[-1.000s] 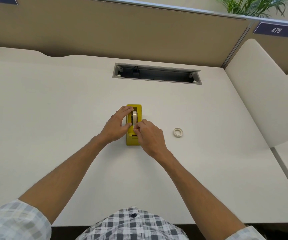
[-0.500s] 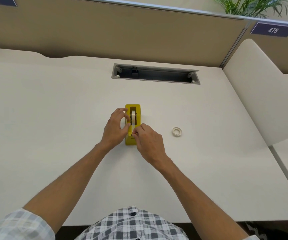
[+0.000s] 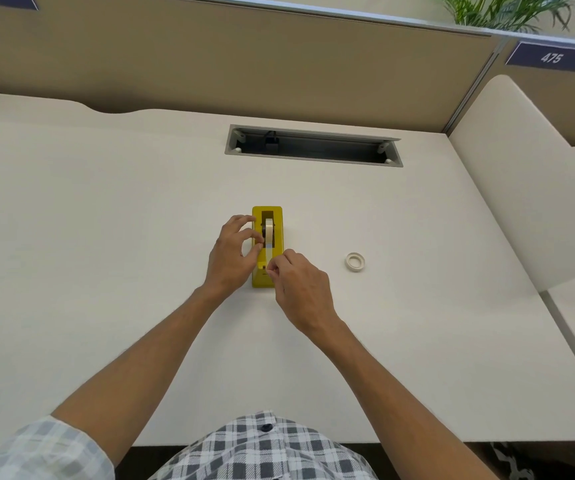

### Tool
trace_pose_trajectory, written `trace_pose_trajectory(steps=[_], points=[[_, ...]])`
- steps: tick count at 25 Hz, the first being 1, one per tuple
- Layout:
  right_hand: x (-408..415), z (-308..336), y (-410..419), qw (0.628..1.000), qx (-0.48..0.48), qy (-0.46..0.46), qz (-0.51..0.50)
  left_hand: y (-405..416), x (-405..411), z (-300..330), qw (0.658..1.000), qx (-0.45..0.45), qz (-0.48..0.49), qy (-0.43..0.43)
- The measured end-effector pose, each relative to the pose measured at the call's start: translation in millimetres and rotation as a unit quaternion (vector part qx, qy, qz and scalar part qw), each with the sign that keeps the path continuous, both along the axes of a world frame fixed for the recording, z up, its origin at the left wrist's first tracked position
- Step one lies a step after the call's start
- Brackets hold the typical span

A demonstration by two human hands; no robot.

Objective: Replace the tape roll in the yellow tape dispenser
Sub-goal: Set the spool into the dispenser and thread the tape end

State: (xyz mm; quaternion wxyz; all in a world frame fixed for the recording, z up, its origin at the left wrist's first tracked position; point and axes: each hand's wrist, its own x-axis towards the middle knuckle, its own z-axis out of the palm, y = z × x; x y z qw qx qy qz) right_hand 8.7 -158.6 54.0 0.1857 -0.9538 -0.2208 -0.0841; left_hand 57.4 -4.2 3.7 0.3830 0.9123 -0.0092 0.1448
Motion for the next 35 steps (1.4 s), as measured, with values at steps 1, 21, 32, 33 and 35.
trace_pose_trajectory(steps=[1,21,32,33,35], points=[[-1.5,-0.3,-0.6,1.0,0.002,0.001,0.001,-0.6,-1.3,-0.2,1.0,-0.002,0.005,-0.002],[-8.7,-22.0,-0.6,1.0,-0.008,-0.022,0.009,-3.1,-23.0,-2.2,0.998,-0.062,0.016,0.005],[-3.7,-47.9,-0.7,0.995,0.022,-0.095,0.005,-9.4,-51.6,-17.4,0.996,-0.089,0.002,0.017],[-2.5,-49.3,-0.5,0.995,0.023,-0.101,0.004,-8.1,-51.5,-18.0,0.997,-0.077,-0.001,0.015],[-0.7,-51.0,0.1,0.994,0.025,-0.11,0.001,-5.9,-51.8,-19.2,0.999,-0.049,-0.007,0.007]])
